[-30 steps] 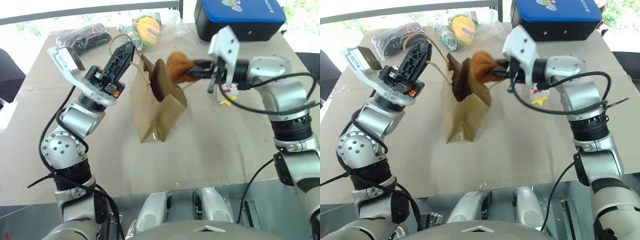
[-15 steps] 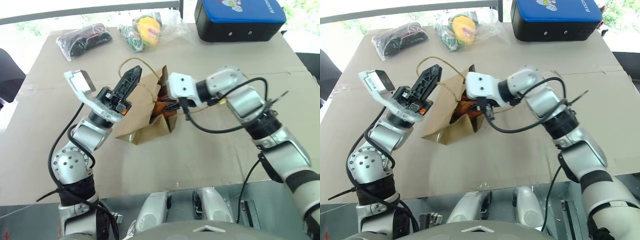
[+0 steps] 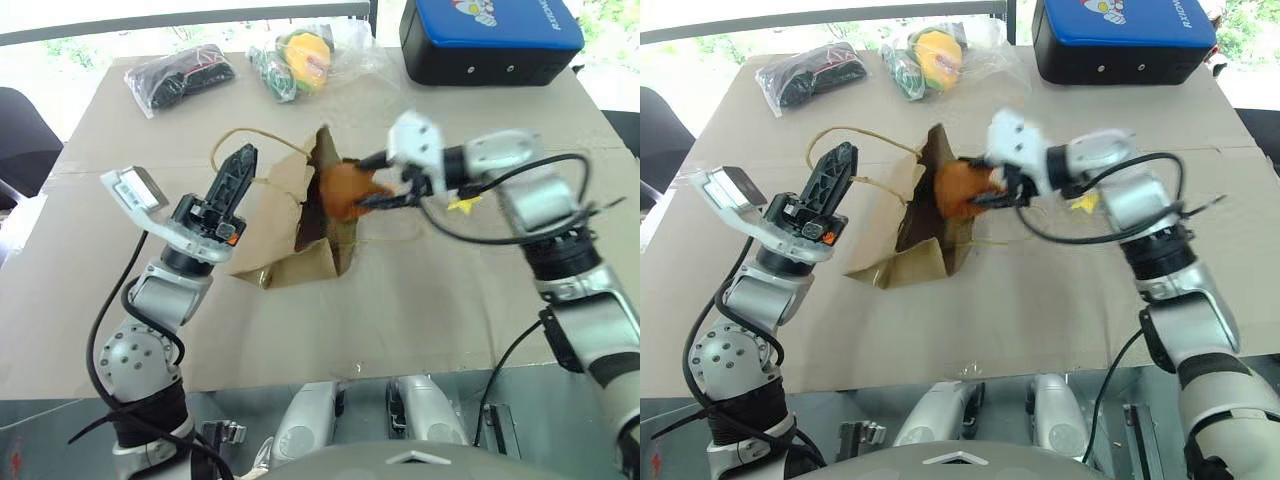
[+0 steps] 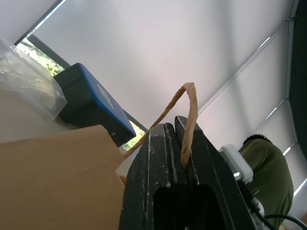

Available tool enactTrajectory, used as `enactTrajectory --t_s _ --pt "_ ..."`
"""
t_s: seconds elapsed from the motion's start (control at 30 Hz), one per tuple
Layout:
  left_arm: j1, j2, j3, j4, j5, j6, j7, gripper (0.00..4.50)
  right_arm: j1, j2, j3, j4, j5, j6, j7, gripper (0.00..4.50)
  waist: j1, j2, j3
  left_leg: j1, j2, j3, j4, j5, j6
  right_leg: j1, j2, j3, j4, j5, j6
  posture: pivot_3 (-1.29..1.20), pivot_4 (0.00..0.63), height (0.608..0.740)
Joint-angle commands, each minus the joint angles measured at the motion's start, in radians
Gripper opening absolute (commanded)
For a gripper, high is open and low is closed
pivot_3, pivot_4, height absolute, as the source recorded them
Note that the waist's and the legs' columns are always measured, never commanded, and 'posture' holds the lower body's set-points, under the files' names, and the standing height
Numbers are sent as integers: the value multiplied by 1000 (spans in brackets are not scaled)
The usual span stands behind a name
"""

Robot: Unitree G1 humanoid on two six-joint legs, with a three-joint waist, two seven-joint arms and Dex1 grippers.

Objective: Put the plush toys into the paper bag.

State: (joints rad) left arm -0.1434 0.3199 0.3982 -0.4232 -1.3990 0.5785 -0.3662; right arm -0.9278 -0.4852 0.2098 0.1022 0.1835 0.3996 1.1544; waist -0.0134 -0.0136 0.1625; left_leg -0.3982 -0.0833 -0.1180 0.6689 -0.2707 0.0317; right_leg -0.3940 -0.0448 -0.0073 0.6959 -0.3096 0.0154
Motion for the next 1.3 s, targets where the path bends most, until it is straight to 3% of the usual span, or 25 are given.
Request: enactTrajectory --t_s 0.03,0.1,0.23,0.33,0.4,0.6,0.77,0.93,1.1,1.3 --pt "-3 5 11 -44 0 -32 -2 0 31 -41 -143 -74 89 127 -74 2504 1 0 0 0 0 0 0 0 0 0 0 0 0 0 0 0 150 740" --pt "-6 4 5 -43 0 -36 -1 0 53 -59 -169 -98 117 165 -77 2504 2 0 0 0 0 0 0 0 0 0 0 0 0 0 0 0 150 740" --pt "-31 5 -13 -25 0 -36 -5 0 102 -23 -89 -194 131 182 -78 2504 -5 0 0 0 0 1 0 0 0 0 0 1 0 0 0 0 150 740" --pt "-41 7 -22 -21 3 -34 -9 0 93 9 -32 -177 90 145 -99 2504 -8 0 0 1 1 1 -1 0 0 -1 1 1 1 0 0 0 150 740" --pt "-51 7 -16 -23 -10 -37 -3 0 63 10 -67 -124 103 181 -127 2504 0 0 0 1 1 1 0 0 0 -1 0 1 1 0 0 0 150 740" --pt "-59 -15 83 4 -141 -81 57 0 91 -78 -92 -117 110 163 -108 2504 13 -1 0 0 0 1 1 0 0 0 0 1 -1 1 1 0 150 740" --pt "-8 -3 88 -19 -120 -76 51 0 125 -95 -92 -173 170 242 -94 2504 -2 -1 0 0 0 1 0 0 0 0 0 1 0 1 1 0 150 740" --pt "0 2 60 -41 -94 -77 49 0 252 -128 29 -330 196 317 -37 2504 3 -1 0 0 0 1 0 0 0 0 0 1 -1 1 1 0 150 740" --pt "-7 14 42 -38 -77 -71 40 0 339 -139 202 -376 83 252 -53 2504 3 -3 -1 1 0 1 0 0 0 1 0 1 -1 1 1 0 150 740" --pt "-13 23 27 -33 -78 -71 33 0 357 -115 229 -326 27 192 -85 535 3 -3 -1 1 0 1 1 0 0 1 0 1 0 1 1 0 150 740"
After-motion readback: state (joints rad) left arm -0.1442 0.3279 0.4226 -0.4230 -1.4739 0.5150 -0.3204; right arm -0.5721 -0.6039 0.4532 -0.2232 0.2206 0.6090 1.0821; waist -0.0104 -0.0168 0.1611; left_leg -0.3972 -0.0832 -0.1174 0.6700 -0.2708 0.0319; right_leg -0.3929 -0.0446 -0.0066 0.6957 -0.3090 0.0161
